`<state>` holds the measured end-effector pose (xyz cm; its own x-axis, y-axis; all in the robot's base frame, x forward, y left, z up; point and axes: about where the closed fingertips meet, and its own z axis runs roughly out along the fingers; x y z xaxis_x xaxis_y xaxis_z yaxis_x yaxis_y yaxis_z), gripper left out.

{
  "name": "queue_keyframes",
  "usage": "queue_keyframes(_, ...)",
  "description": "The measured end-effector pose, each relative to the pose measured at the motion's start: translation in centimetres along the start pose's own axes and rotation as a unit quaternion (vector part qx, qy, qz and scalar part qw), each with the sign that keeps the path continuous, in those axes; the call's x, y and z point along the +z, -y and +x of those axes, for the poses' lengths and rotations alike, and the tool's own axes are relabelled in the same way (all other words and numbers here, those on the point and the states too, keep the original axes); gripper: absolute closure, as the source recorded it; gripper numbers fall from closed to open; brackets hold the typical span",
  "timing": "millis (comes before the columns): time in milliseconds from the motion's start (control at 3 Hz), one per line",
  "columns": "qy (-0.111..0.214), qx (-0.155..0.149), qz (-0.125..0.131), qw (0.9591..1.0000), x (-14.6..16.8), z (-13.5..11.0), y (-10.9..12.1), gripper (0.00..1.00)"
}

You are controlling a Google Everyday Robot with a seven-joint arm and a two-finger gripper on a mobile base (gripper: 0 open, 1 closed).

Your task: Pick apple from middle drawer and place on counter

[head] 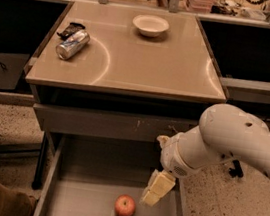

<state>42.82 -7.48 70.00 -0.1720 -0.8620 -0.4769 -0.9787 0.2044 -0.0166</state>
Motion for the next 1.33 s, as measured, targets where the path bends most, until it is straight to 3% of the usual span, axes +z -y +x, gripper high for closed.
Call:
queue_keyframes(333, 0.036, 0.016, -0.041, 0.9984, 6.1, 0.0, -1.2, 0.0)
queue_keyframes(667, 0.065, 0.047, -0.065, 0.9947, 13.5, 1.4, -2.0, 0.0)
queue_keyframes(1000, 0.096, 0.094, -0.051, 0.9896, 20.2, 3.2, -1.5, 0.0)
queue_keyframes(1333, 0.096, 0.094, -0.051, 0.9896, 20.2, 3.2, -1.5, 0.0)
